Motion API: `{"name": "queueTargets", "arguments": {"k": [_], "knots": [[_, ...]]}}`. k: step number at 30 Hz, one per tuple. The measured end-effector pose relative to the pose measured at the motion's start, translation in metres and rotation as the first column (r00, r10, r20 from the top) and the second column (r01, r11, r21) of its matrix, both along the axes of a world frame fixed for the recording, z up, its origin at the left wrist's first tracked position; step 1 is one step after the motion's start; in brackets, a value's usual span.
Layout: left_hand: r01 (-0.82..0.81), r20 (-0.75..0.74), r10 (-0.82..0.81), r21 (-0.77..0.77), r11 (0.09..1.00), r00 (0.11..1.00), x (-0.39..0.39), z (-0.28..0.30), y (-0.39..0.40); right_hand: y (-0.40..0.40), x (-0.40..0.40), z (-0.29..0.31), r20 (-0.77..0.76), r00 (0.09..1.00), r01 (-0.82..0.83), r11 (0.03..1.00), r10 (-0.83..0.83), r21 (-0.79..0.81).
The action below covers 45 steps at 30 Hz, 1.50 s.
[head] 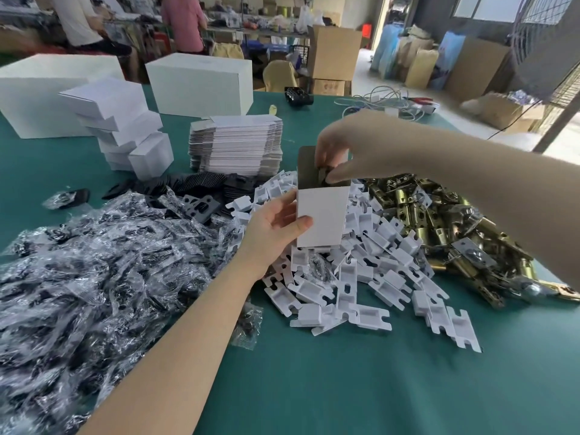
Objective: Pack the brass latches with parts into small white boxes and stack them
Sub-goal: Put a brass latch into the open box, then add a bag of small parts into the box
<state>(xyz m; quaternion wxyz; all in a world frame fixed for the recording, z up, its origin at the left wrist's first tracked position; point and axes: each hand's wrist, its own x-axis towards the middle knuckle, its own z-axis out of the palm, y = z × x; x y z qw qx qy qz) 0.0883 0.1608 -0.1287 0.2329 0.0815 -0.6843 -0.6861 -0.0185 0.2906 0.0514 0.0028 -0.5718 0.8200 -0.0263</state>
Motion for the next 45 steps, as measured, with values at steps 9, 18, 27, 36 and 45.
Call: {"name": "queueTargets", "arguments": {"k": [9, 18, 27, 36, 45], "knots": [[0.011, 0.009, -0.012, 0.014, 1.000, 1.000, 0.003, 0.004, 0.003, 0.021, -0.007, -0.005, 0.194, 0.979, 0.148, 0.883, -0.066, -0.446], [0.004, 0.014, -0.004, 0.056, 0.998, 1.000, 0.000, 0.002, 0.002, 0.083, -0.038, -0.104, 0.082, 0.817, 0.570, 0.821, -0.571, 0.043], [0.013, 0.013, -0.014, 0.054, 0.998, 1.000, -0.002, 0.001, 0.002, 0.088, -0.051, -0.123, 0.278, 0.753, 0.642, 0.759, -0.596, -0.109], [0.039, 0.013, -0.040, 0.074, 0.997, 0.999, 0.001, 0.001, 0.001, 0.084, -0.065, -0.117, 0.328, 0.652, 0.734, 0.678, -0.684, -0.045], [0.027, 0.034, -0.030, 0.078, 0.997, 0.999, -0.001, 0.000, 0.000, 0.095, -0.070, -0.093, 0.601, 0.528, 0.790, 0.607, -0.601, -0.087]]}}
